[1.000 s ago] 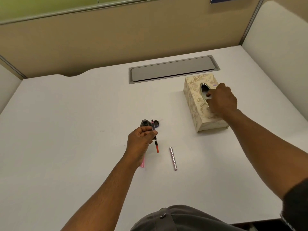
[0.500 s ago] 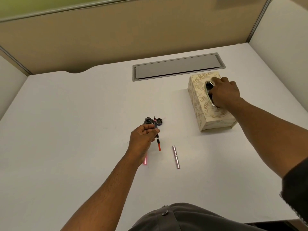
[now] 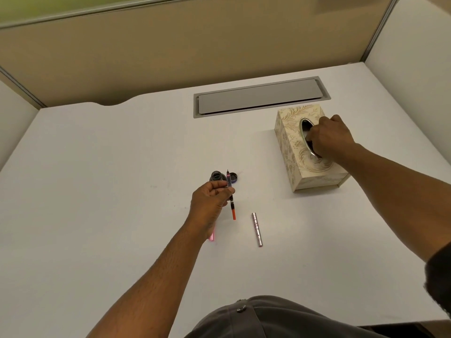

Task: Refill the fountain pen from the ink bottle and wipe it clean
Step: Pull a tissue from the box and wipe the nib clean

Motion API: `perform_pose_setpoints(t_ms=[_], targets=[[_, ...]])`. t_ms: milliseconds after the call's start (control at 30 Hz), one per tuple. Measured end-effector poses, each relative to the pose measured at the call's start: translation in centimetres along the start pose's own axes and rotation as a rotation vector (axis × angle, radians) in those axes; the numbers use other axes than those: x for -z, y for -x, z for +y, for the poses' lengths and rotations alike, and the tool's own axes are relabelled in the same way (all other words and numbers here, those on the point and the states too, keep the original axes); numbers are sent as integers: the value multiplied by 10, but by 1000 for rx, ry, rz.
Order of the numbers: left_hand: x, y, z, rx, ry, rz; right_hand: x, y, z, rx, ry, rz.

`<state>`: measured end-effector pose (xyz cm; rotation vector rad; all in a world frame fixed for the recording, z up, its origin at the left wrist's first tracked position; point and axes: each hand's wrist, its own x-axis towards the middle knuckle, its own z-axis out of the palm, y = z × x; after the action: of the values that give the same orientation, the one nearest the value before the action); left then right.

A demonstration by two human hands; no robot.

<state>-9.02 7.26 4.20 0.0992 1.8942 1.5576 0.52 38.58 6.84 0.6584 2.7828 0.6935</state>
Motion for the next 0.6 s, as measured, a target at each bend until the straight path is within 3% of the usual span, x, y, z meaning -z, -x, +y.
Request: perform_pose_setpoints(t_ms=[200, 600], targets=[[1, -1, 1, -3, -8, 0, 20, -10, -3, 16, 32, -267], [4, -1, 1, -4, -18, -2, 23, -13, 1, 20, -35, -324]])
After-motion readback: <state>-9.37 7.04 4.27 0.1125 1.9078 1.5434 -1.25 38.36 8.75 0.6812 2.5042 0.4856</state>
